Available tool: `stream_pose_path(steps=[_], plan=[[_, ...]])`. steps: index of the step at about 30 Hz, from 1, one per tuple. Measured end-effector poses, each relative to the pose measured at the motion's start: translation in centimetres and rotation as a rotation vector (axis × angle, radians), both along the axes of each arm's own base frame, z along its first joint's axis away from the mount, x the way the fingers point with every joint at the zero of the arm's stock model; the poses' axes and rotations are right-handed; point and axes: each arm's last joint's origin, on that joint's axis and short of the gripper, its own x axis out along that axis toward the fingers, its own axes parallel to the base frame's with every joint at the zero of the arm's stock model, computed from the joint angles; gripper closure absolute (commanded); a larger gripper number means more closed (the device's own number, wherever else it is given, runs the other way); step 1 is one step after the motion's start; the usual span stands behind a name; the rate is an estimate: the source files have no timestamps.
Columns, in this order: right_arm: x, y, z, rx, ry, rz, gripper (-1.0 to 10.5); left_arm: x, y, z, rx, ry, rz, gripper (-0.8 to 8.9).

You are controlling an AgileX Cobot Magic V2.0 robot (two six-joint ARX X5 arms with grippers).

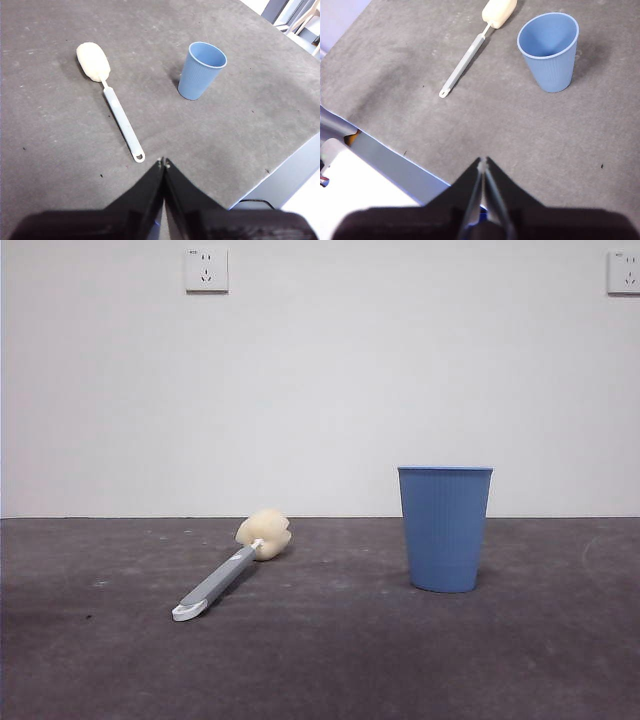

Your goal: Pick up the cup brush,pick up the cup,insert the brush into the cup,clean the cup,put the cup brush back,put the cup back to the fixed position on the table

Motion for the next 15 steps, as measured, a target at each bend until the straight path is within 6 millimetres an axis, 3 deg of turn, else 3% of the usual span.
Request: stream_pose_path(steps=[3, 5, 15], plan=[[0.00, 0.00, 0.00, -0.001, -0.002, 0.002, 4.2, 0.01, 0.06, -0.04, 0.015, 0.001, 0.021, 3.56], [0.00, 0.00, 0.00, -0.001, -0.001, 0.001, 3.3, 0.04, 0.12, -0.07, 0.028, 0.001, 0.041, 2.48], [0.00, 0.00, 0.00, 0.003, 0.003, -0.002, 3.5, 0.75, 0.09, -0.29, 0.032, 0.033, 0.044, 2.48]])
